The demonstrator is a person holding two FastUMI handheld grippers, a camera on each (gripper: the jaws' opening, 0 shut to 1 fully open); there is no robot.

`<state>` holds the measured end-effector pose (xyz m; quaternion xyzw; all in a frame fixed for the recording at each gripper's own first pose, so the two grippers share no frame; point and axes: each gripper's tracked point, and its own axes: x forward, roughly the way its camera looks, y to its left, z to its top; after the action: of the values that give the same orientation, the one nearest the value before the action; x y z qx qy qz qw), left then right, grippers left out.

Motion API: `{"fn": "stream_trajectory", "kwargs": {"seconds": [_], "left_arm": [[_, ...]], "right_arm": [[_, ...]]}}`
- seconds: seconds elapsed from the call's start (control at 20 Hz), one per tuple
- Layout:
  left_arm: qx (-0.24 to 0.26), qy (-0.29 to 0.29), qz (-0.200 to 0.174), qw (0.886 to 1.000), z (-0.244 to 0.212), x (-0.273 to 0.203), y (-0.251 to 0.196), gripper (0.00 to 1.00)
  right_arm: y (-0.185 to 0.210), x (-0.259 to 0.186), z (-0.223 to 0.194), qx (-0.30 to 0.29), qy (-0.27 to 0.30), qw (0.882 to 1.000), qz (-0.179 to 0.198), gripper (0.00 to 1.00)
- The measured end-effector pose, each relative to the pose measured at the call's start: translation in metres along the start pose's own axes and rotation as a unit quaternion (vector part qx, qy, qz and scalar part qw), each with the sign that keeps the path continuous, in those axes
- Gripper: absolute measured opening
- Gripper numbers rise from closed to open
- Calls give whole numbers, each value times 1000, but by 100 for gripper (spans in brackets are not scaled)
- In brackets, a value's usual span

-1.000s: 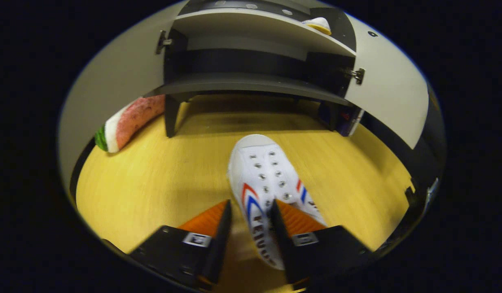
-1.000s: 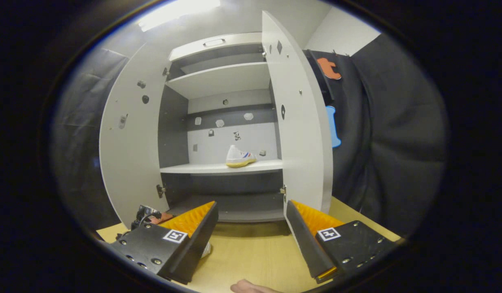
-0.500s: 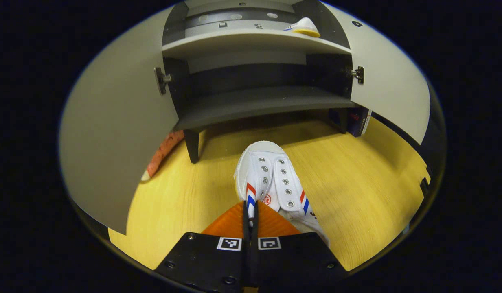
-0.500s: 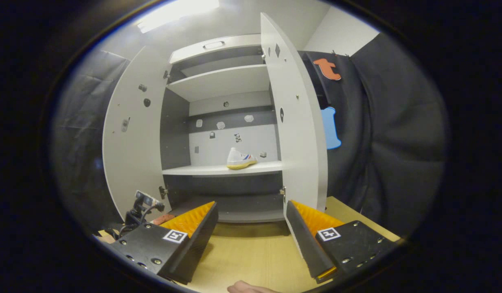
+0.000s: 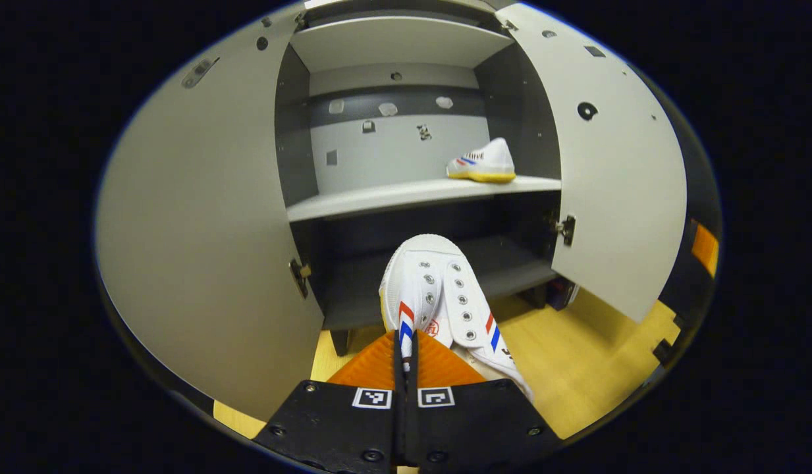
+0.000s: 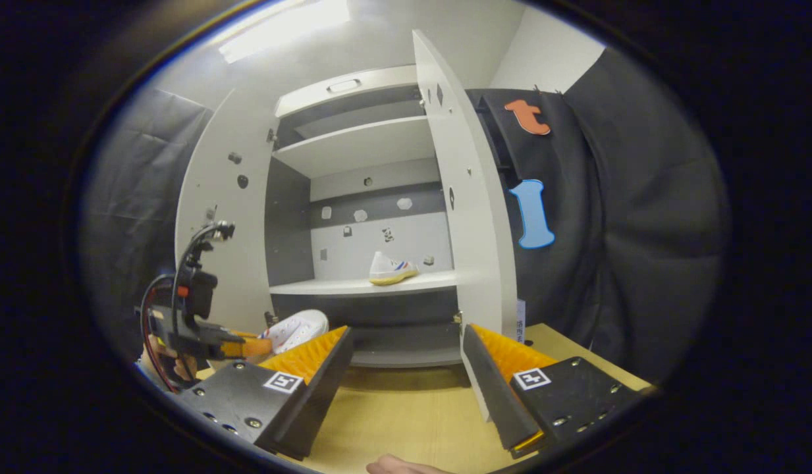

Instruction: Grab one shoe with the right hand and put it into the shoe cabinet, grab the other shoe with the left hand and put it into the shoe cabinet; then close the right door with the right hand and the left door with the left hand.

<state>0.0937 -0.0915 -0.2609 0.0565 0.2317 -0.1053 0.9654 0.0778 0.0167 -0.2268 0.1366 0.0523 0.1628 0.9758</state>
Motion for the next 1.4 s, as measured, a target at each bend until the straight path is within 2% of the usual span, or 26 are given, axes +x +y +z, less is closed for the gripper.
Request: {"fn": "stream_trajectory", "kwargs": {"seconds": [0.3, 0.55, 0.75, 0.8, 0.95, 1.0, 1.1, 1.3, 1.4], "left_arm": [[-17, -72, 23, 997, 104, 13, 9, 0], [-54, -89, 18, 994, 173, 35, 13, 0], [-67, -93, 31, 993, 225, 82, 22, 0], [-72, -85, 40, 993, 232, 97, 25, 2], [-79, -59, 57, 993, 237, 141, 35, 0], [-86, -52, 53, 994, 236, 154, 36, 0], [-95, -44, 46, 993, 231, 173, 40, 0], [-88, -8, 45, 995, 205, 207, 47, 3], [-91, 0, 48, 995, 198, 213, 51, 1]], "right_arm": [[-5, 0, -2, 8, -1, 1000, 13, 100], [4, -8, 9, -11, -17, 999, 43, 100], [14, -11, 18, -16, -29, 997, 63, 100], [14, -12, 20, -16, -32, 997, 64, 100], [10, -19, 20, -17, -40, 997, 63, 100], [10, -20, 18, -16, -40, 997, 64, 98], [11, -20, 17, -7, -43, 997, 68, 100], [10, -22, 15, 12, -42, 996, 75, 100], [7, -22, 15, 5, -43, 997, 69, 100]]}}
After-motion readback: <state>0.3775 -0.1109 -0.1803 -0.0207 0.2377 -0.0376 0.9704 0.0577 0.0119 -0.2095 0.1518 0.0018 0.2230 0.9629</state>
